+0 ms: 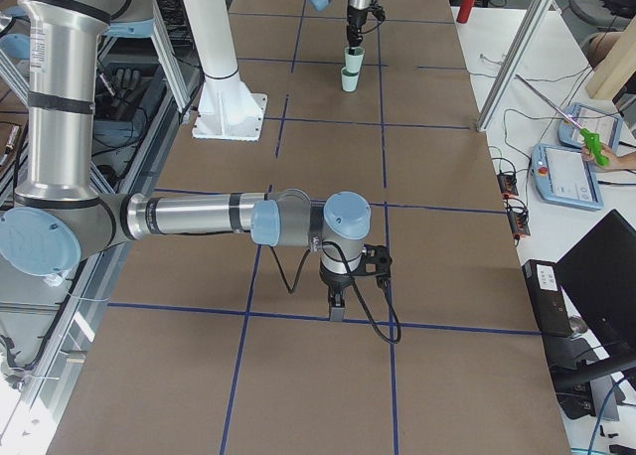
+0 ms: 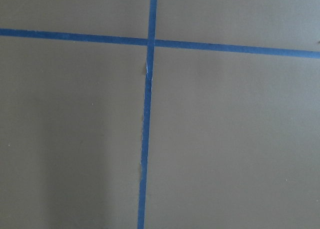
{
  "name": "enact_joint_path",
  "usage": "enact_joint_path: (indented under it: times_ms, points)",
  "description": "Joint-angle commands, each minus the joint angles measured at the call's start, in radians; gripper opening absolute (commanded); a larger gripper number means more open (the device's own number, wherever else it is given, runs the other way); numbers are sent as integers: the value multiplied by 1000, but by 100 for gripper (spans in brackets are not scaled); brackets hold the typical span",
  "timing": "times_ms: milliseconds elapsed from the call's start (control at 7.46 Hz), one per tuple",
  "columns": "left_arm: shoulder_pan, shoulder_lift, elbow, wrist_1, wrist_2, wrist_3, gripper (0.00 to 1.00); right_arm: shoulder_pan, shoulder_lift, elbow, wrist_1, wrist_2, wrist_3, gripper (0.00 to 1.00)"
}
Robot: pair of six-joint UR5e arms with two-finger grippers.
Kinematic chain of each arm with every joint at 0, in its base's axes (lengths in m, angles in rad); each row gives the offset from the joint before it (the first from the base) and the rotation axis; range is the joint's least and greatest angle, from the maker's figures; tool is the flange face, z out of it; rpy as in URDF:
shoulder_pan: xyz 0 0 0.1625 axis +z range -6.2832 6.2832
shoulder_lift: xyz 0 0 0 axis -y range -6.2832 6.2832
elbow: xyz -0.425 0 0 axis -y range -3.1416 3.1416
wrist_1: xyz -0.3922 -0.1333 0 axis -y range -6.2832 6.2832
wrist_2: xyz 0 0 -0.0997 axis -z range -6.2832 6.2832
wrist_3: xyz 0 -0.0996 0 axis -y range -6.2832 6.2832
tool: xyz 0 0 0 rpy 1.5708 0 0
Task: Stack cups
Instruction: 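Lower the held cup into the other green cup with the left gripper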
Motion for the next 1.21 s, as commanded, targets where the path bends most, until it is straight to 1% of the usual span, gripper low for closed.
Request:
enact_joint_path:
  times_ms: [0,402,536,670,1072]
  points:
    - [2,0,-1,-1,0,-1,0,0,0,1,1,0,0,100]
    - [13,0,0,0,0,-1,0,0,0,1,1,0,0,100]
    - [13,0,0,-1,0,0,82,0,0,0,0,0,0,100]
    - [13,1,-3,-1,1,3,100,0,0,1,1,0,0,100]
    - [10,12,-33,2,4,11,100,0,0,0,1,0,0,100]
